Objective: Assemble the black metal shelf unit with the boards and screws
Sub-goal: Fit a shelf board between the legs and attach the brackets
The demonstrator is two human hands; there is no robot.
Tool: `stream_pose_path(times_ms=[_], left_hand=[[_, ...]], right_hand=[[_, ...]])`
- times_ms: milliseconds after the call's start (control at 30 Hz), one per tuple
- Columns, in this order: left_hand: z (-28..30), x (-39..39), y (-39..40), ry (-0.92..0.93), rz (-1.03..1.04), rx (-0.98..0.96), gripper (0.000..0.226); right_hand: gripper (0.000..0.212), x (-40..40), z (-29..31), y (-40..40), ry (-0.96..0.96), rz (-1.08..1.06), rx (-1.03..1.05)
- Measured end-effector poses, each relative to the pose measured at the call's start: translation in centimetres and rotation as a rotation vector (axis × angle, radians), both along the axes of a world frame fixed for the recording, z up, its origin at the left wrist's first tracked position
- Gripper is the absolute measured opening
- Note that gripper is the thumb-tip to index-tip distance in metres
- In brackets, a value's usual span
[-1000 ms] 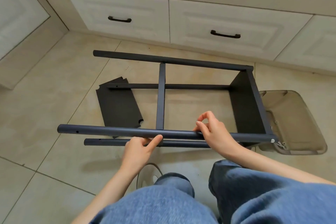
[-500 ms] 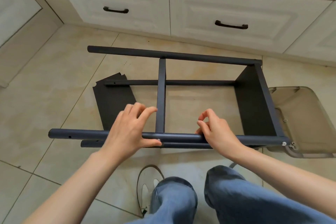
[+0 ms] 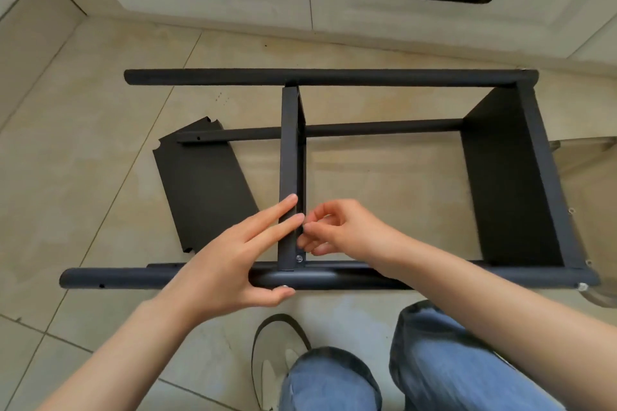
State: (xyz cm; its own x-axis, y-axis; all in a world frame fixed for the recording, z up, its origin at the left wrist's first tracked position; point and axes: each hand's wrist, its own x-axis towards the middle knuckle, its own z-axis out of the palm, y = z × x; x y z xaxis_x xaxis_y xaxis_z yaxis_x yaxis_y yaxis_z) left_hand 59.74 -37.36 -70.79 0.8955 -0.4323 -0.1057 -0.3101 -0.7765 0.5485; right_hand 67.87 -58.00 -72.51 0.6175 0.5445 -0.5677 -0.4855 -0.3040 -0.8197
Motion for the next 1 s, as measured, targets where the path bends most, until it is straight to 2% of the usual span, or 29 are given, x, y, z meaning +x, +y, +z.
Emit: stream_pose_path(times_ms=[200, 567, 833, 1000], left_hand=[[-2.1, -1.3, 0.4, -0.065, -0.005, -0.024, 0.087], [-2.7, -1.2, 0.7, -0.089, -0.023, -0.017, 0.087], [-2.8, -1.1, 0.6, -0.085, -0.023, -0.004, 0.086], [-2.7, -1.1, 0.5, -0.085, -0.018, 0.000, 0.086]], right_hand=[[0.004, -0.1, -2.3, -0.4, 0.157, 0.152, 0.001], [0.010, 0.5, -3.0, 0.4, 0.286, 0.286, 0.129], [0.007, 1.2, -3.5, 0.8, 0.371, 0.336, 0.116], [0.029, 1.3, -3.5, 0.8, 0.364, 0.393, 0.078]])
